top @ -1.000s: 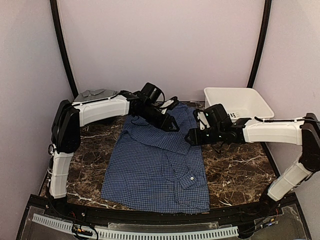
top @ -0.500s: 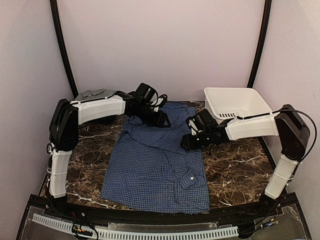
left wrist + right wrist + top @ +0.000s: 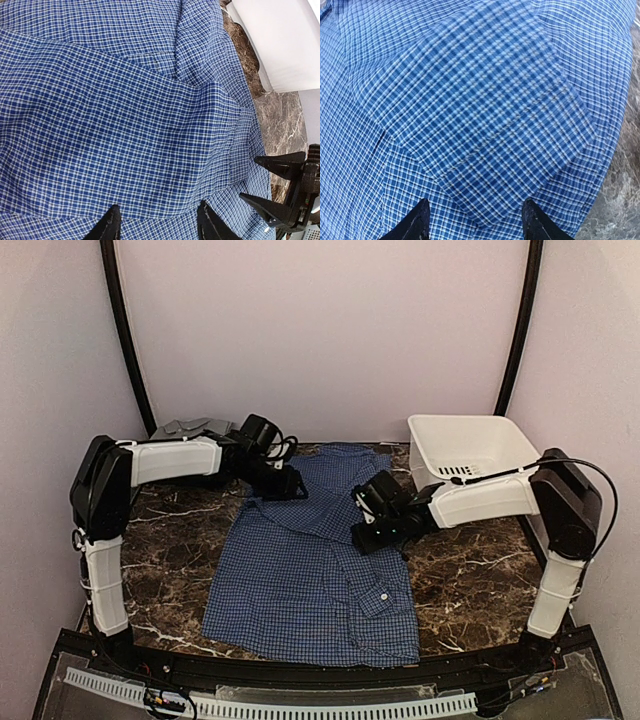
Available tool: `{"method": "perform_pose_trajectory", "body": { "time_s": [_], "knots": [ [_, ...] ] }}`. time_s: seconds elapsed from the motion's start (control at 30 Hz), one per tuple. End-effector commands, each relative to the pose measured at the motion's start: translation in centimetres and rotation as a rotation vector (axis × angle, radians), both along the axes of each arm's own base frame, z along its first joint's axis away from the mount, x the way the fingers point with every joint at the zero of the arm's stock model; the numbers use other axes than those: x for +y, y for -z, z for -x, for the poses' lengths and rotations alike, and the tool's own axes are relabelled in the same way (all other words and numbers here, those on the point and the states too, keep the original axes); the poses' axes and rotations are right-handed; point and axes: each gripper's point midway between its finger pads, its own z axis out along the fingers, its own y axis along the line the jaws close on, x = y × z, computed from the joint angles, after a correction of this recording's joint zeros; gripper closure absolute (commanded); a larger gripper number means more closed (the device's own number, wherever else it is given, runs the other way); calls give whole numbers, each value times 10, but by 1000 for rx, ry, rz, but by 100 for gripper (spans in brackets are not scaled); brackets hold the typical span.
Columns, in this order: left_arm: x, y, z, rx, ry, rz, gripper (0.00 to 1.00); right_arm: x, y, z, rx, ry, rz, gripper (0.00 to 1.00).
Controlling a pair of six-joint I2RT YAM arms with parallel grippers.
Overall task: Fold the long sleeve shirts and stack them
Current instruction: Pick up the sleeve from the 1/3-folded shirt.
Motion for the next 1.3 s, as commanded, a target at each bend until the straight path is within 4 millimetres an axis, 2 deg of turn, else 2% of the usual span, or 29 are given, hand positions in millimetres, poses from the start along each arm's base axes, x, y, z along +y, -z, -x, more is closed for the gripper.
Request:
{"method": "perform_pose_trajectory", "body": {
  "time_s": [0.0, 0.27, 0.47, 0.67, 0.8, 0.93, 1.03, 1.27],
  "knots": [
    [13, -29, -5, -50, -51, 42, 50, 1, 2, -9, -62, -43, 97, 42],
    [26, -30, -5, -48, -77, 29, 50, 10, 11, -16, -62, -88, 141, 46],
    [34, -29, -2, -43, -90, 19, 50, 15, 13, -9, -31, -121, 111, 46],
    [41, -31, 0, -47, -103, 2, 50, 12, 15, -2, -25, -136, 99, 42],
    [45, -32, 2, -47, -111, -5, 51, 7, 25, -1, -16, -126, 119, 43],
    [48, -33, 2, -47, -117, -10, 50, 4, 31, -6, -13, -93, 113, 49],
    [52, -32, 6, -38, -121, -25, 50, 2, 25, -12, -26, -64, 102, 53],
    [68, -24, 28, 7, -156, -46, 51, 8, 16, -23, -46, -55, 91, 74]
  ]
}}
